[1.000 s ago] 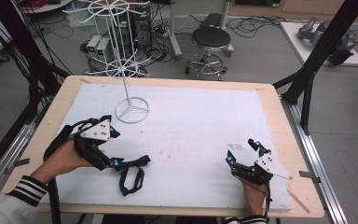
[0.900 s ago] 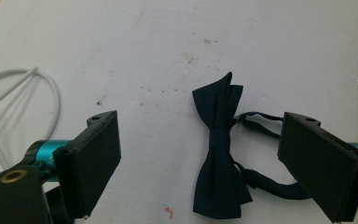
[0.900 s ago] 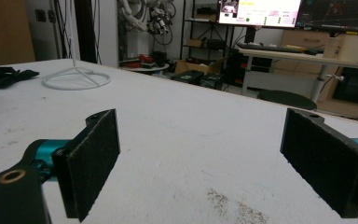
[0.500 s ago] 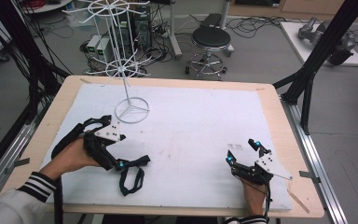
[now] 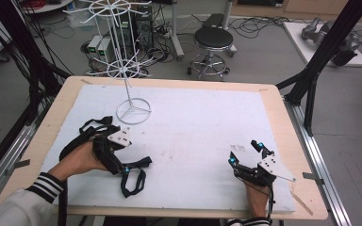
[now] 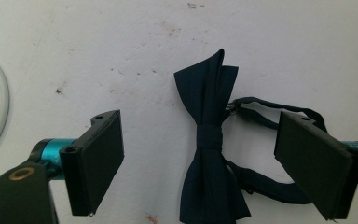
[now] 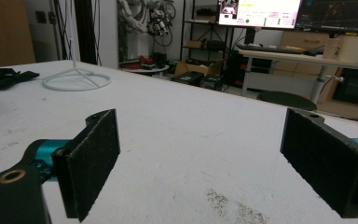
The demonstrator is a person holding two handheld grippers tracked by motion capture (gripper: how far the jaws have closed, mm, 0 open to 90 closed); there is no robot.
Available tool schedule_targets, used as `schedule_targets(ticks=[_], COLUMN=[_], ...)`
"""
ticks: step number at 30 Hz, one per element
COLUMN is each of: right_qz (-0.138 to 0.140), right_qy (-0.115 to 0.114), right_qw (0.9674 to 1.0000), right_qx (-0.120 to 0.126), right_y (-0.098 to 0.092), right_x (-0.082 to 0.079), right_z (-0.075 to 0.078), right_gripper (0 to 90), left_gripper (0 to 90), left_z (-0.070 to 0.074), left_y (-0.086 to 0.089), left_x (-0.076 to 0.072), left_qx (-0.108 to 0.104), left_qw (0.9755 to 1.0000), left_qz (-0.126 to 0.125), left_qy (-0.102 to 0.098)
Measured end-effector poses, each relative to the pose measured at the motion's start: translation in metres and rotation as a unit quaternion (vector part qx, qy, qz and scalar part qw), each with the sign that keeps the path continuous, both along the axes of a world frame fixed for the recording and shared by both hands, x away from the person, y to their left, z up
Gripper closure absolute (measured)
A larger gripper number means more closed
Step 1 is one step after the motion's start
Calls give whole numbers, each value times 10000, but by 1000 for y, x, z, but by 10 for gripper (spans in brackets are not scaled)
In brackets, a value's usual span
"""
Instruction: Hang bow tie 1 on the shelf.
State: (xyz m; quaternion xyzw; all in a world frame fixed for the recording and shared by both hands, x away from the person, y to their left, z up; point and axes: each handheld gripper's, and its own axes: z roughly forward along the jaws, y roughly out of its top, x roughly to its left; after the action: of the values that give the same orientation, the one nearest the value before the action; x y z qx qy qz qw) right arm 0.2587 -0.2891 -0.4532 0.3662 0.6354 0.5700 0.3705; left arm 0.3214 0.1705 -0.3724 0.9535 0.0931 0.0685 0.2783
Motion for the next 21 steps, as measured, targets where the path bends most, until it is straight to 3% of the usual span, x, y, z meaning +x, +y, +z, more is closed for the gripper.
schedule_targets(ticks=[21], right_qz=[-16], right_qy=[-10], right_qw=[10000], right_qx=[19], right_y=[0], right_x=[0], right_z=[0], right_gripper=[112], left_gripper=[251], left_z=[-19], left_y=[-11], left_x=[4], left_qx=[412], left_qw=[9983], left_qz=[-57], left_qy=[411])
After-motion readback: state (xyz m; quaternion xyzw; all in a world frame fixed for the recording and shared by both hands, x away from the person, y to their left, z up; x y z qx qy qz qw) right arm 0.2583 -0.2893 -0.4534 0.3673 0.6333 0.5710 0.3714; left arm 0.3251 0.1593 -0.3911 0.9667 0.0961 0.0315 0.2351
